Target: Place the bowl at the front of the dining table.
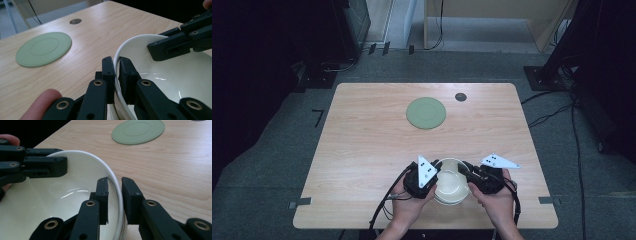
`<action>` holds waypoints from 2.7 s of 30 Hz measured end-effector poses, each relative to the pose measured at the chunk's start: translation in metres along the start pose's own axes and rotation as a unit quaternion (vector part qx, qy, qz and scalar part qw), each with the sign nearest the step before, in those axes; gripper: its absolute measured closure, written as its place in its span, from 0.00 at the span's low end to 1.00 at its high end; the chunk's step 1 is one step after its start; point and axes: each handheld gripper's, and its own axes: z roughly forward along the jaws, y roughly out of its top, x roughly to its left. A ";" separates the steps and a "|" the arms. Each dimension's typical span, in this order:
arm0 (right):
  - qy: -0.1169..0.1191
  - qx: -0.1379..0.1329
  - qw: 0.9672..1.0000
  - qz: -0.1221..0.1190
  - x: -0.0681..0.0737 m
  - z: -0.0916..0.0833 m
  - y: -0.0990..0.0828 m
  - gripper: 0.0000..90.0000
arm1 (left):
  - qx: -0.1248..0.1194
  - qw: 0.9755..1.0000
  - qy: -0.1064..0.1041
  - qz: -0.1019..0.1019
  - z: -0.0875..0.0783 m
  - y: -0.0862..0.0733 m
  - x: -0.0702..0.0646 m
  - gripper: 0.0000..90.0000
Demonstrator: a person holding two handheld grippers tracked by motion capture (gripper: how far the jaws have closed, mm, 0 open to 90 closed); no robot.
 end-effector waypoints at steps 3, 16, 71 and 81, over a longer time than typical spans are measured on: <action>0.002 0.002 1.000 -0.002 0.000 0.000 0.001 0.87 | -0.006 1.000 0.003 0.005 -0.001 0.000 -0.001 0.94; -0.011 0.019 0.999 -0.049 0.015 -0.003 0.016 0.94 | -0.060 0.998 0.006 -0.003 -0.017 0.004 0.007 0.94; -0.047 -0.071 0.994 -0.066 0.006 0.033 0.066 0.94 | -0.037 0.987 0.063 -0.141 -0.069 -0.102 0.160 0.07; -0.060 -0.074 0.994 -0.060 -0.005 0.047 0.080 0.94 | -0.010 0.982 0.097 -0.164 -0.074 -0.119 0.185 0.07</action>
